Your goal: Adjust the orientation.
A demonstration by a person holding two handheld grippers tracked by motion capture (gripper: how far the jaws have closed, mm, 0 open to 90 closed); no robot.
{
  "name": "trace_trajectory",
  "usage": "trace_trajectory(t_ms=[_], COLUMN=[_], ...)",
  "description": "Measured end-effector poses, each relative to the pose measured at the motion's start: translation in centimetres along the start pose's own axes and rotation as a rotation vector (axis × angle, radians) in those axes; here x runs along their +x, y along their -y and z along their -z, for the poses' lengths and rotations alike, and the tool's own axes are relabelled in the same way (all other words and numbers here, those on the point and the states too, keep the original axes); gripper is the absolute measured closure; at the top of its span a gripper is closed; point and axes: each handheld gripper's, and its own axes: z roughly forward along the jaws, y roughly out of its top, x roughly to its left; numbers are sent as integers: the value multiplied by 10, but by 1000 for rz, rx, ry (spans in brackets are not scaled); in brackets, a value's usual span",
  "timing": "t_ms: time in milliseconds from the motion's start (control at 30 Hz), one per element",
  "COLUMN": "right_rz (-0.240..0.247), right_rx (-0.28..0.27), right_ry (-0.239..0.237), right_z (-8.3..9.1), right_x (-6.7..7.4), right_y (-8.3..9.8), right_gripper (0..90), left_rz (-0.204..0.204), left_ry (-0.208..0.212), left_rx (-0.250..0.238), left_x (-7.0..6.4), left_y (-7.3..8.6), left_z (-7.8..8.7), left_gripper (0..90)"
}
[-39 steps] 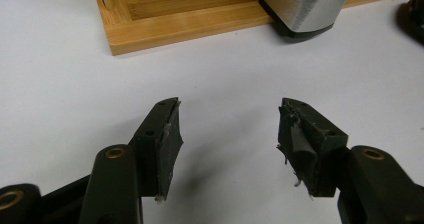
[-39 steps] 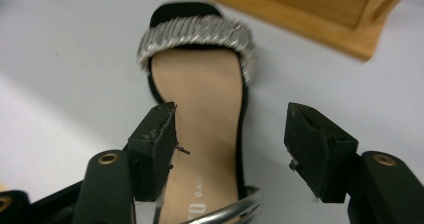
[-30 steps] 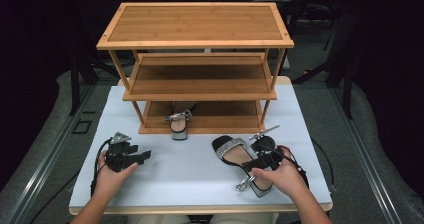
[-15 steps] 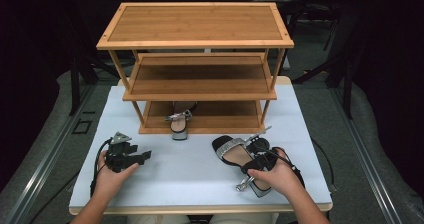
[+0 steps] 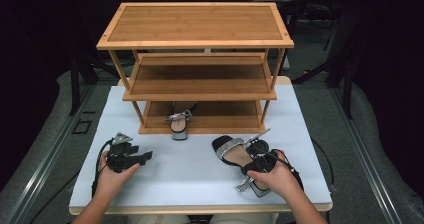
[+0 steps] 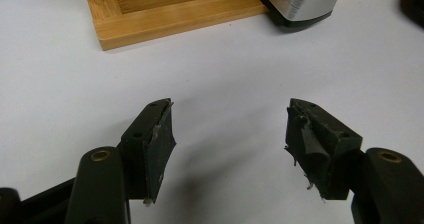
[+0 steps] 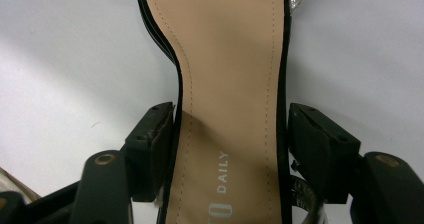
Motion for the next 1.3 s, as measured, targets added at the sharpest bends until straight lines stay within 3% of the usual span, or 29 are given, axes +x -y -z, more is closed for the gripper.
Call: trace_trajectory(t_ms=[200, 600, 833, 1133, 1300], right_rz=[8, -24, -39, -69, -87], right_rx=[-22, -69, -129, -161, -170], right_ry=[-4, -14, -26, -28, -33], right_z=[1, 2, 6, 13, 11], right_x=[1, 0, -1, -4, -4], right_y=[2, 8, 10, -7, -25], right_gripper=[406, 416, 419, 420, 420], left_rz=[7, 10, 10, 9, 8], left_ry=[1, 2, 3, 7, 7], left_rx=[-3, 1, 5, 11, 18], left_x=[1, 1, 1, 1, 1], left_y=[0, 1, 1, 1, 1], left_z=[1, -1, -1, -3, -4], left_gripper=[357, 357, 357, 357, 357])
